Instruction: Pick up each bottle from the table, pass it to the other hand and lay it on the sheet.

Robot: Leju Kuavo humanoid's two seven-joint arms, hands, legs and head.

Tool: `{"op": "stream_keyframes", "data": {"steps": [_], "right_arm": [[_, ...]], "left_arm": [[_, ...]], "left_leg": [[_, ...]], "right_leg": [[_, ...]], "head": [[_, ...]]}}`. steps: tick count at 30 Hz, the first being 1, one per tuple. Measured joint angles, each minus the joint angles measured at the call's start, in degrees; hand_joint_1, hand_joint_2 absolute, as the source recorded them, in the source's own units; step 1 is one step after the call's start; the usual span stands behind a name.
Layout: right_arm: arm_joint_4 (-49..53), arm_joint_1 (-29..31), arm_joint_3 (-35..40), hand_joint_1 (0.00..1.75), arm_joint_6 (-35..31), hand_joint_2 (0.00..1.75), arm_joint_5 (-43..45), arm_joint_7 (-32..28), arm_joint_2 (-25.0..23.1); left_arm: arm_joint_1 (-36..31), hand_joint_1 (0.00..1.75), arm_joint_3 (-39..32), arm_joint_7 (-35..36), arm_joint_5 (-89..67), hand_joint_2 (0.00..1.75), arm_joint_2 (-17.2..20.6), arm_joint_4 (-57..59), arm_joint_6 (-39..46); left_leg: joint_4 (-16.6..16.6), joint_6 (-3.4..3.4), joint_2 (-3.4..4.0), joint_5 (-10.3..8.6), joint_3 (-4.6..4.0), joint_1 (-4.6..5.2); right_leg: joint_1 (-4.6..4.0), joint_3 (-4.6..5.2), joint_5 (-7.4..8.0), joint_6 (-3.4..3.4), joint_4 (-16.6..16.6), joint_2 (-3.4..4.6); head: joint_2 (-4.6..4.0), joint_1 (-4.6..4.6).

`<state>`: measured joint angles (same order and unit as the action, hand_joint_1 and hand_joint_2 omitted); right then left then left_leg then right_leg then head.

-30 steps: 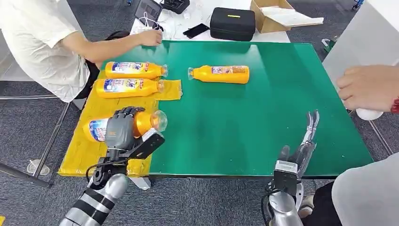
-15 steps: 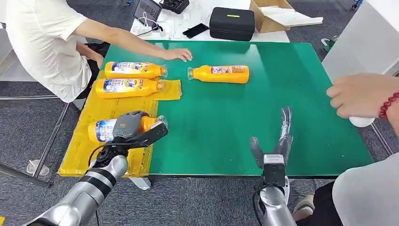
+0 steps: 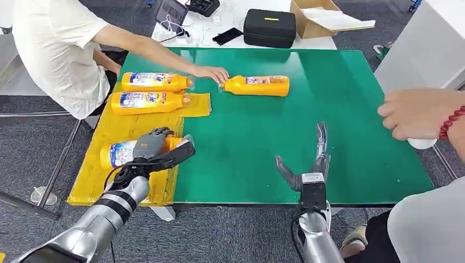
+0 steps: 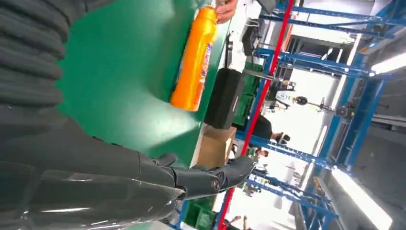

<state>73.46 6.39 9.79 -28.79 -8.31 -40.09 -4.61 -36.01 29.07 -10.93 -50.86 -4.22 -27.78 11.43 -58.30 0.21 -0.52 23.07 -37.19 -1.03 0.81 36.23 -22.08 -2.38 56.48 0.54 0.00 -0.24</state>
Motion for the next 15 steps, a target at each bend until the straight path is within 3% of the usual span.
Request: {"op": "stream_keyframes", "data": {"steps": [15], "right_arm": [[-3.46,1.03,-0.07,0.0,0.85,1.75,1.25,0.0,-0.31]], "left_arm": [[-0.45,0.0,-1.58,3.04,1.18,1.75,-0.79,3.65,-3.15]], "left_leg": [[0.0,0.0,-0.01,0.0,-0.04,0.0]], "right_leg": [[0.0,0.02,-0.01,0.0,0.0,-0.01]], "head": [[0.0,-0.02]]}}
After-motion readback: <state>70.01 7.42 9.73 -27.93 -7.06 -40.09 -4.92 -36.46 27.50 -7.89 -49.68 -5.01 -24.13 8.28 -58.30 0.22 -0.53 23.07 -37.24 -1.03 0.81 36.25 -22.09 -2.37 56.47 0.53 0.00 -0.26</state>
